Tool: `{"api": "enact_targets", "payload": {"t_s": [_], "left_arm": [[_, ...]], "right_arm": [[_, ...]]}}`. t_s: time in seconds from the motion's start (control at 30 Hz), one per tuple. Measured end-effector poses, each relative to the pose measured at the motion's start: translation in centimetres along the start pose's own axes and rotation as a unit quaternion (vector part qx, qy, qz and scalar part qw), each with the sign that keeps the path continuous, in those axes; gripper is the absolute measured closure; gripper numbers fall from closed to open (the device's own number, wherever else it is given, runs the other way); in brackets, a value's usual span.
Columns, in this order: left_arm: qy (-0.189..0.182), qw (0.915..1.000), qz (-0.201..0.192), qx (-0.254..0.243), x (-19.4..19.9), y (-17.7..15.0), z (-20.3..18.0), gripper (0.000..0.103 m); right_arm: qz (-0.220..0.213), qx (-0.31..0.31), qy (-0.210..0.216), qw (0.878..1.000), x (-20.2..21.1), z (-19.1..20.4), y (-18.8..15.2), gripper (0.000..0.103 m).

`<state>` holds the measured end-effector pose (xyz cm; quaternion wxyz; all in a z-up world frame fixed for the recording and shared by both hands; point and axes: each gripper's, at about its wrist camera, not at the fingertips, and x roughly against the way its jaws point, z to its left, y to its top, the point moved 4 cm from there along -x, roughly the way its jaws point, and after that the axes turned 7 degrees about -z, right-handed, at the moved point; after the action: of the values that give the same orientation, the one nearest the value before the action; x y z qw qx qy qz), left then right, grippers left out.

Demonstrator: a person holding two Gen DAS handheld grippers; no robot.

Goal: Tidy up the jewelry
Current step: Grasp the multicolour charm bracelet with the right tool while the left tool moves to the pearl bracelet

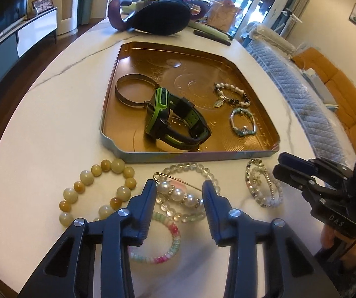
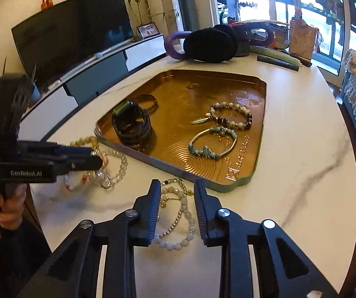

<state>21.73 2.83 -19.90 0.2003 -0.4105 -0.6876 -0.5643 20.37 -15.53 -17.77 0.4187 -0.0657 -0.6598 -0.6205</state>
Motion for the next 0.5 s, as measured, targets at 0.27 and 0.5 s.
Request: {"api": "enact_targets", "payload": {"t_s": [0.27,0.5], "left_arm": [[0.008,1.0000,0.001,-0.005,-0.5,0.0,-0.2,0.064],[0.024,0.9994,-0.020,-0.012,-0.1,0.6,-0.4,0.092]], "right_arm": [[0.043,0.015,-0.004,0.999,-1.4,-0.5,-1.3,0.077],[0.048,0.031,0.002,0.998,-1.4,0.0,-1.3,0.097]]}}
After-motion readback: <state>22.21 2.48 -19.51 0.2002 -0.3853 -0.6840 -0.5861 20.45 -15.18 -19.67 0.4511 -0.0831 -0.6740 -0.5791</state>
